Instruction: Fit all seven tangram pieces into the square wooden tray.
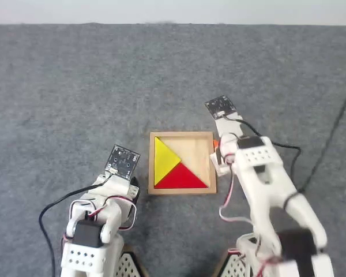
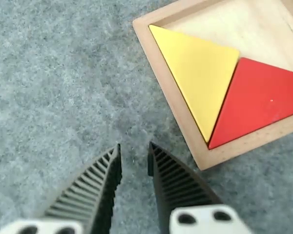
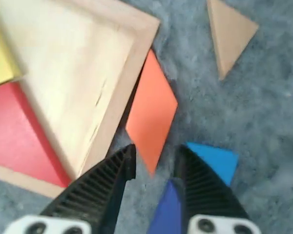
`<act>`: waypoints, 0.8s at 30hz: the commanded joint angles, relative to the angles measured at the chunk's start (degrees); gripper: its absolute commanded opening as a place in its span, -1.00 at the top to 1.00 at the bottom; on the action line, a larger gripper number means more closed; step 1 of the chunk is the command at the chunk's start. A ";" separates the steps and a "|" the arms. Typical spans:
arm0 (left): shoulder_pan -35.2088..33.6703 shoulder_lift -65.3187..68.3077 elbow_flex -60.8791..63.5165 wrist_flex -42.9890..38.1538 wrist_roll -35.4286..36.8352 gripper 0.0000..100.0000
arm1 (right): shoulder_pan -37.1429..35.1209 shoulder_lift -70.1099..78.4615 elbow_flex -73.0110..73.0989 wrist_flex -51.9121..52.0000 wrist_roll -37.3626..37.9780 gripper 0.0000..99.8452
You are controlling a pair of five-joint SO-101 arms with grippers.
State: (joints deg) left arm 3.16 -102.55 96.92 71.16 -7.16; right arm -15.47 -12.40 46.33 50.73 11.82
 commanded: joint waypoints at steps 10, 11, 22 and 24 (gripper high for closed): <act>0.09 -0.09 -0.40 0.26 0.35 0.82 | 0.31 10.24 -10.81 -3.47 -0.97 0.51; 0.09 -0.09 -0.40 0.26 0.35 0.82 | 0.31 10.77 -10.81 -3.74 -0.97 0.51; 0.09 -0.09 -0.40 0.26 0.35 0.82 | 0.84 13.93 -11.34 -2.15 -2.73 0.53; 0.09 -0.09 -0.40 0.26 0.35 0.82 | 1.45 13.93 -11.34 -1.54 -3.96 0.59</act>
State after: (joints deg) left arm 3.16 -102.55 96.92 71.16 -7.16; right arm -15.65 1.32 36.92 47.91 9.71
